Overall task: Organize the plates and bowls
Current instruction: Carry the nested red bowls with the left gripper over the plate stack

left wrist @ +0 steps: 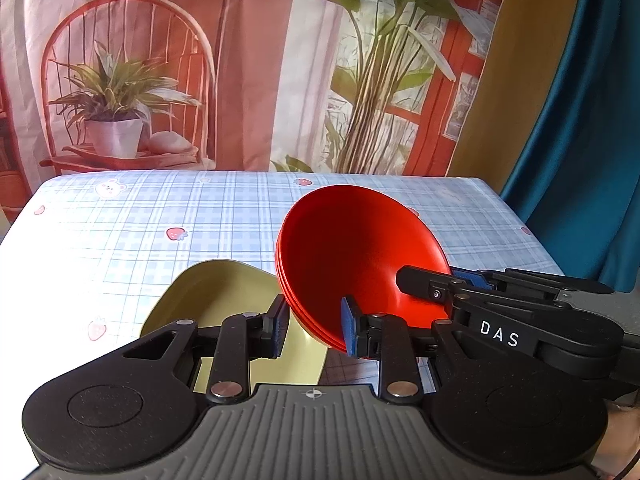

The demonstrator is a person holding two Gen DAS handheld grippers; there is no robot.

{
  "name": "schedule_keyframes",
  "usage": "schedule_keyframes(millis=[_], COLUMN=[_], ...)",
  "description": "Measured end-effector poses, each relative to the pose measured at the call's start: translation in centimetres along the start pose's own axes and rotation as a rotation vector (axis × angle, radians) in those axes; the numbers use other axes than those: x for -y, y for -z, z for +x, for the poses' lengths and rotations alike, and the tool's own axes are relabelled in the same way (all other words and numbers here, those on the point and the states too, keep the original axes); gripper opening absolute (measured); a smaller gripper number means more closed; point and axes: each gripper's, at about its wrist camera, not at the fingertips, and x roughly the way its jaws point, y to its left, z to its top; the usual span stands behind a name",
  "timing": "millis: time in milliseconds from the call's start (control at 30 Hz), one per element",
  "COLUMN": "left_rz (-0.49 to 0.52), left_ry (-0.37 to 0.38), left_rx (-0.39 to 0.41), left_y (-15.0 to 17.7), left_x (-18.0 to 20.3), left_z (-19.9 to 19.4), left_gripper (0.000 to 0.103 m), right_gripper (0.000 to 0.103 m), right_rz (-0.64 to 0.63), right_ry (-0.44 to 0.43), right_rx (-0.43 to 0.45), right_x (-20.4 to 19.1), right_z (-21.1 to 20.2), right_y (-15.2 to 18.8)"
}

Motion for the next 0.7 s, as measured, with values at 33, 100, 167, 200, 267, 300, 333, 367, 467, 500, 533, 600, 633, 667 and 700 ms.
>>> schedule_keyframes(millis=[33,100,167,200,267,300,333,367,467,500,533,600,633,667,700], left_rz=[-0.001,-0.006,-0.011,-0.015,-0.019,-0.021,-0.023,-0.026,-0.040,-0.046,-0.051,-0.062,-0.066,-0.071,-0.074], left_ry=[-0.002,-0.006,-0.009,-0.011,-0.015,-0.017,-0.019,-0.021,-0.021,-0.019,-0.017,-0.015,-0.015,-0.015,-0.016], left_rx=[0.001,0.002,0.005,0.006,0.007,0.008,0.009,0.009,0.007,0.005,0.005,0.005,0.004,0.002,0.001], left_y=[0.0,0.1,0.3,0.3,0.3,0.3,0.3,0.3,0.2,0.1,0.0,-0.2,-0.2,-0.2,-0.2], left_x=[-0.2,-0.5,-1.0,-1.1,-1.5,-1.7,-1.8,-2.0,-2.6,-2.8,-3.0,-3.5,-3.7,-3.9,-4.1], left_z=[-0.1,-0.4,-0.6,-0.7,-0.9,-1.0,-1.0,-1.1,-1.2,-1.2,-1.2,-1.3,-1.3,-1.3,-1.3], left_gripper=[0.029,0.028,0.029,0.029,0.029,0.029,0.029,0.029,0.029,0.029,0.029,0.028,0.028,0.028,0.029], right_gripper=[0.016,0.016,0.016,0.016,0.016,0.016,0.016,0.016,0.016,0.016,0.016,0.016,0.016,0.016,0.016], right_rz=[-0.003,-0.007,-0.012,-0.015,-0.023,-0.026,-0.029,-0.033,-0.044,-0.046,-0.048,-0.052,-0.054,-0.055,-0.056], right_ry=[-0.003,-0.009,-0.015,-0.017,-0.021,-0.023,-0.026,-0.027,-0.032,-0.033,-0.035,-0.041,-0.043,-0.044,-0.046], right_rx=[-0.002,-0.006,-0.011,-0.013,-0.017,-0.018,-0.020,-0.021,-0.024,-0.025,-0.024,-0.022,-0.023,-0.025,-0.028], right_x=[-0.3,-0.7,-1.2,-1.5,-1.9,-2.1,-2.4,-2.6,-3.2,-3.4,-3.6,-3.9,-4.0,-4.2,-4.3], right_z=[0.1,0.3,0.4,0.5,0.8,0.9,1.0,1.1,1.5,1.6,1.7,1.9,2.1,2.3,2.5], right_y=[0.1,0.1,0.2,0.2,0.2,0.1,0.1,0.0,-0.2,-0.4,-0.5,-0.7,-0.8,-0.9,-0.9])
